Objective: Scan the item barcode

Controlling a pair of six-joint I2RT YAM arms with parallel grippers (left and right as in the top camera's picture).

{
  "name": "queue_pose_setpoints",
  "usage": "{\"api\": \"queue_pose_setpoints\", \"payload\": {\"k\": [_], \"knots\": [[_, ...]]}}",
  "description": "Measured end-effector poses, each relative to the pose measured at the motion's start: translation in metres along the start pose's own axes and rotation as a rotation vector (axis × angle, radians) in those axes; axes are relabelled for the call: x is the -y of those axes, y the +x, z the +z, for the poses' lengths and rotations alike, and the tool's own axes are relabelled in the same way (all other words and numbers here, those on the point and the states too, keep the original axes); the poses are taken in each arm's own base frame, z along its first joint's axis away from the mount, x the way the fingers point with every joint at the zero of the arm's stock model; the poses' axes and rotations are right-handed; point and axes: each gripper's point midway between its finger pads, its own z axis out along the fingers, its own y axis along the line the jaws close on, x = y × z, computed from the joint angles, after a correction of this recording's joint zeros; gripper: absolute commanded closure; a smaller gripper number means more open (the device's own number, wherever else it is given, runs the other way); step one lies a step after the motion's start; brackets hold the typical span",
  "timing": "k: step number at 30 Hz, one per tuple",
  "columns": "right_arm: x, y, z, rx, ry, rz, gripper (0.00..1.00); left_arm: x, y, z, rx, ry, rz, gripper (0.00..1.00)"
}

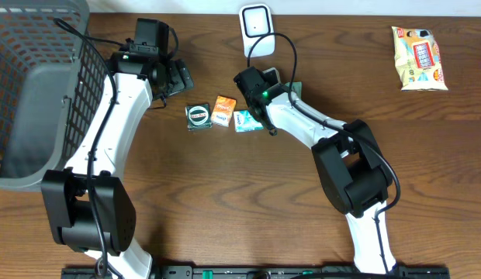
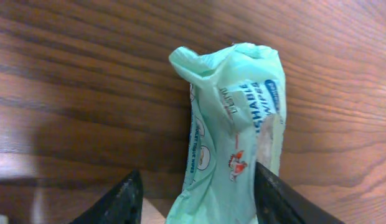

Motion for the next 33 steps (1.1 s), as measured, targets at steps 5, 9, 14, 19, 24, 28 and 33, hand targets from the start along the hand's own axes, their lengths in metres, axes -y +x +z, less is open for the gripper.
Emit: {"api": "queue_pose_setpoints", "payload": {"k": [5, 9, 14, 19, 24, 28, 33], "knots": [[0.009, 0.0, 0.004, -0.006, 0.021, 0.002, 0.95, 0.0, 0.0, 0.0, 0.0, 0.0, 0.0, 0.02], [0.012, -0.001, 0.008, -0.014, 0.005, 0.022, 0.99, 0.0, 0.0, 0.0, 0.0, 0.0, 0.0, 0.02], [0.016, -0.004, 0.005, -0.034, -0.081, 0.06, 0.99, 0.0, 0.0, 0.0, 0.0, 0.0, 0.0, 0.02], [0.03, -0.017, -0.008, -0.053, -0.368, 0.174, 0.99, 0.0, 0.0, 0.0, 0.0, 0.0, 0.0, 0.02], [0.065, -0.038, -0.038, -0.013, -0.691, 0.313, 0.99, 0.0, 0.0, 0.0, 0.0, 0.0, 0.0, 0.02], [0.079, -0.031, -0.036, -0.035, -0.781, 0.336, 0.79, 0.0, 0.0, 0.0, 0.0, 0.0, 0.0, 0.02], [0.064, -0.029, -0.037, -0.022, -0.714, 0.228, 0.57, 0.0, 0.0, 0.0, 0.0, 0.0, 0.0, 0.02]]}}
